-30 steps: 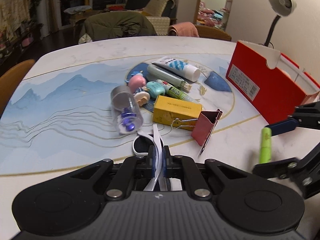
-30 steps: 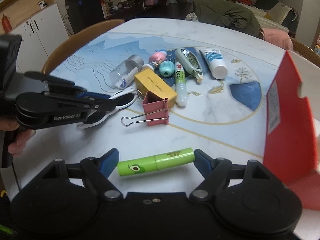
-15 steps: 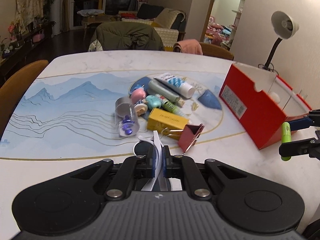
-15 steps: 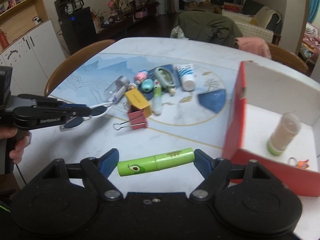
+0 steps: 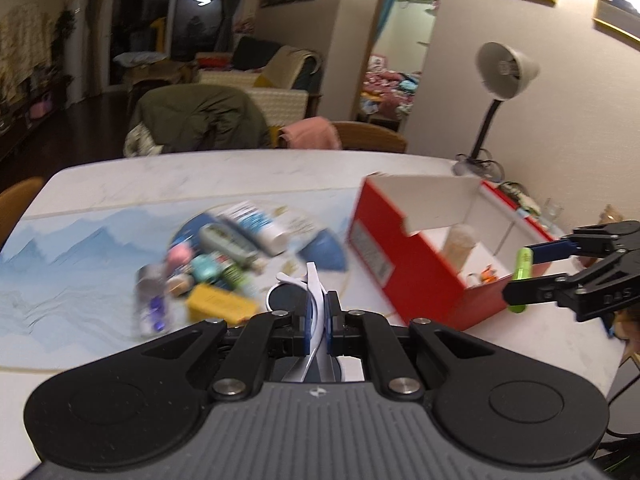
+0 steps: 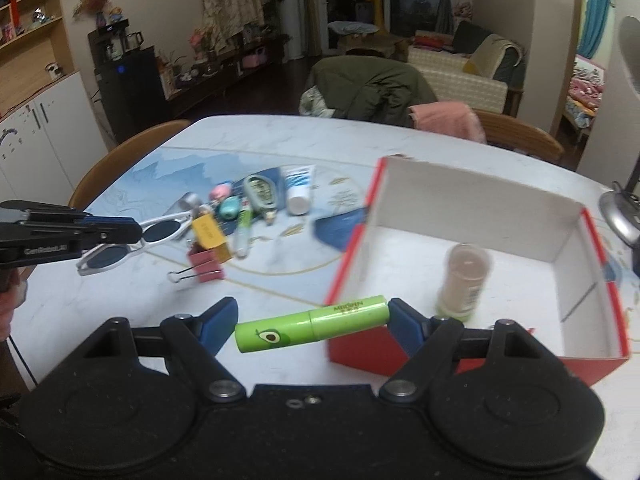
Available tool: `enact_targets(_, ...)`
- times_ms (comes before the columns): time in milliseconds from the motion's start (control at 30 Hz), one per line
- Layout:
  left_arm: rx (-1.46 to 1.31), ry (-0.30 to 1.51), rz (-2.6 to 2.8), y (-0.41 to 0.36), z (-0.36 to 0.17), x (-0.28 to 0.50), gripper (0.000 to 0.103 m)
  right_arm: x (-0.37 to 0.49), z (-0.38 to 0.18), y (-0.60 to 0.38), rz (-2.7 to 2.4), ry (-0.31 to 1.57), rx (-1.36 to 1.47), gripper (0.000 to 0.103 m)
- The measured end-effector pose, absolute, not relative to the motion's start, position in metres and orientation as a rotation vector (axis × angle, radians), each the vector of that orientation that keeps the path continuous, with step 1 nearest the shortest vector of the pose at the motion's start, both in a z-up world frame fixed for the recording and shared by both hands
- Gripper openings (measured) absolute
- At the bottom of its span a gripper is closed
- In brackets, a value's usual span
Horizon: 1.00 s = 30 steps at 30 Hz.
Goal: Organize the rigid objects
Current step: 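Carry the sunglasses with left gripper while right gripper carries the glue stick into the box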
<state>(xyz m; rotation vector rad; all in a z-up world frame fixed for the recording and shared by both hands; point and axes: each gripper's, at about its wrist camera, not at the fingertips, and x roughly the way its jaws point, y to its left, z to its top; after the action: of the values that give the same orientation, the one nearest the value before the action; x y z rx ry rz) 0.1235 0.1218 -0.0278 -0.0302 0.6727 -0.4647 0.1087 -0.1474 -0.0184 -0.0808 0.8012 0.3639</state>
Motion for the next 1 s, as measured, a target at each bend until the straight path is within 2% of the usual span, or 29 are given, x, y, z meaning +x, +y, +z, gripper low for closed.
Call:
enact_targets(633, 0.039, 0.649, -0.600, -0.024, -0.010, 0.167, 0.006, 0.143, -0.023, -0.264, 0.282, 0.787, -0.073, 0.081)
enact_targets(1000, 0.101, 0.663, -0.597, -0.086, -0.021, 0.213, 0.006, 0.181, -0.050, -0.287, 0.321, 0.849, -0.095, 0.081)
